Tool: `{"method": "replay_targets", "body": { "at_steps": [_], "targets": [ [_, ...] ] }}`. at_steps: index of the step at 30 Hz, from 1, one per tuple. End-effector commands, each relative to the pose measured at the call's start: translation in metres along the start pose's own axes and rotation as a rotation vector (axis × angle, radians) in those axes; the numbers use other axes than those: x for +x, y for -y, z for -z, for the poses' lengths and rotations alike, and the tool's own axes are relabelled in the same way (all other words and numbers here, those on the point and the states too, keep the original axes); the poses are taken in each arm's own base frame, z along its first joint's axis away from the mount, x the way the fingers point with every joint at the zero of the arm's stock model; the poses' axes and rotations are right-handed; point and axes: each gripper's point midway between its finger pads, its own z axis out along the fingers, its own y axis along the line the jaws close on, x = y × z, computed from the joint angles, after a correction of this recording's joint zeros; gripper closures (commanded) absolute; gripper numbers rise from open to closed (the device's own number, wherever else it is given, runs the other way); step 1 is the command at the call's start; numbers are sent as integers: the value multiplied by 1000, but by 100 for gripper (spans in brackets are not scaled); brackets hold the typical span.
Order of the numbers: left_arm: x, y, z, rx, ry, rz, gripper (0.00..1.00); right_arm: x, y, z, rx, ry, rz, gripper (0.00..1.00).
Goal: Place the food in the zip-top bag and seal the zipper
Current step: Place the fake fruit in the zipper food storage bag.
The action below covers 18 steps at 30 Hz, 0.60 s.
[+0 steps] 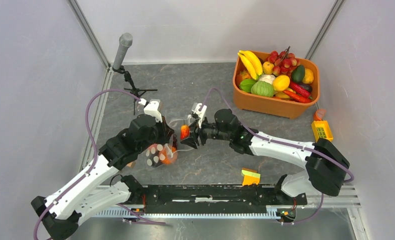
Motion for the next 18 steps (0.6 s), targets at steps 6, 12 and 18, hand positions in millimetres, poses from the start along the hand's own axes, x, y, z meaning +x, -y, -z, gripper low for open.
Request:
{"method": "replay_targets", "body": {
  "at_steps": [6,12,18],
  "targets": [
    [-34,22,18,89,93,54,98,-12,10,-17,72,-30,151,51],
    [-40,20,24,85,124,64,98,-16,25,-13,126,-78,272,30],
    [-42,19,24,80,132,64,98,-33,11,-11,68,-30,288,19]
  ]
}}
